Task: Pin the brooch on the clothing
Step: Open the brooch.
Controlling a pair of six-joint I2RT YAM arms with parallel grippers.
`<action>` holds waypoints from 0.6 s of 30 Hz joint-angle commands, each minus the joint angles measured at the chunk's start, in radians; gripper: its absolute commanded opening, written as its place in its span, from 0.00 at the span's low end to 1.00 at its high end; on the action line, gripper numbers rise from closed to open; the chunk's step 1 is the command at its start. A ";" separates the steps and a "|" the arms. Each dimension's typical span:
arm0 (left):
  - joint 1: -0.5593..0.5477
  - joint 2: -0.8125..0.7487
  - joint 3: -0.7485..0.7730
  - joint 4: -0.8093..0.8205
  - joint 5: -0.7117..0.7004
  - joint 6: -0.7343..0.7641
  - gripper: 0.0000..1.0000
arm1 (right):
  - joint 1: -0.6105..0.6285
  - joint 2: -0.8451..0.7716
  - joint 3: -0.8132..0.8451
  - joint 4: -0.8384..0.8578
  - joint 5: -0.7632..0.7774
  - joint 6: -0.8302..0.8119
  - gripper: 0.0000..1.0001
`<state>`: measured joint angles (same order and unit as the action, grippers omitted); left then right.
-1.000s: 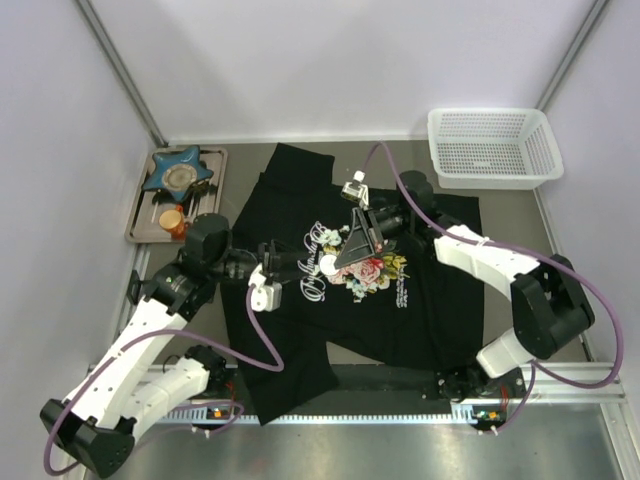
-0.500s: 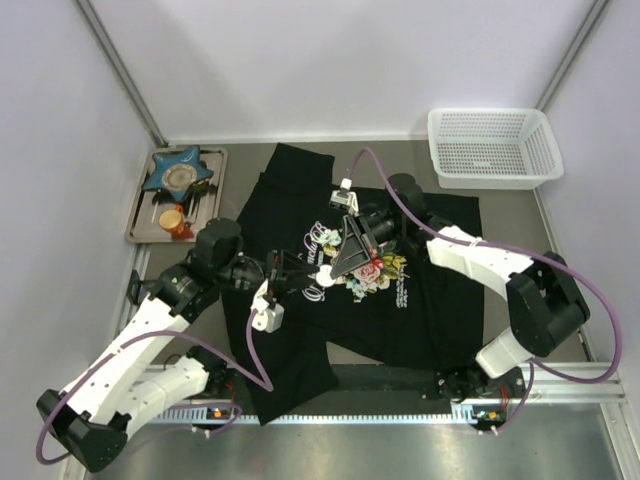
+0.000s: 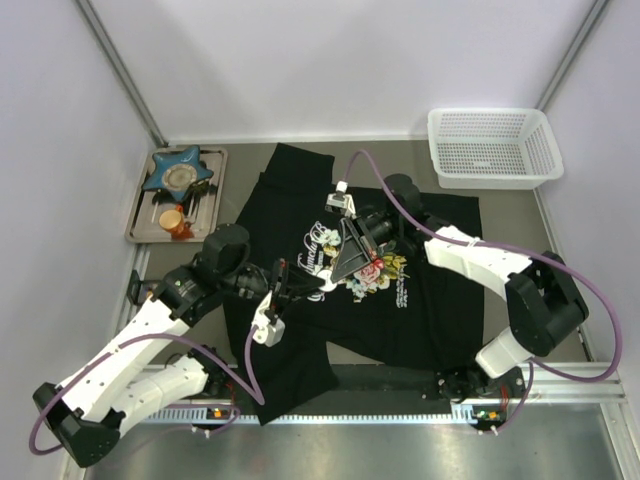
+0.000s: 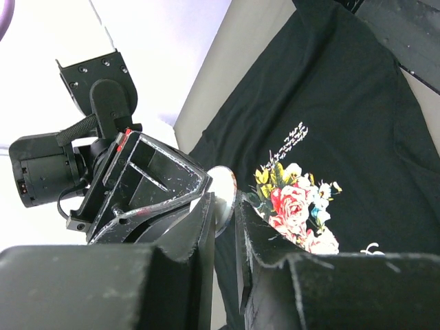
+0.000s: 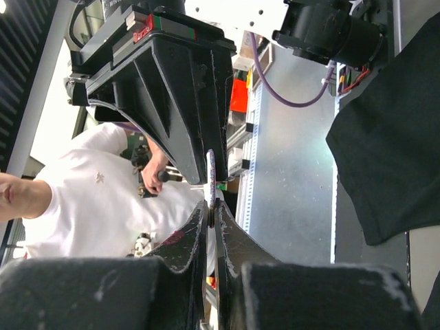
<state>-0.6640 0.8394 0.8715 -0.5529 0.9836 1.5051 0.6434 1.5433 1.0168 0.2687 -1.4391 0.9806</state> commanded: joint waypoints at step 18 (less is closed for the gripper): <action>-0.008 -0.057 -0.046 0.100 -0.097 -0.031 0.31 | 0.036 0.003 0.048 -0.023 -0.047 -0.033 0.00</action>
<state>-0.6762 0.8001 0.8402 -0.5152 0.9257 1.4754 0.6498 1.5433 1.0168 0.2424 -1.4418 0.9623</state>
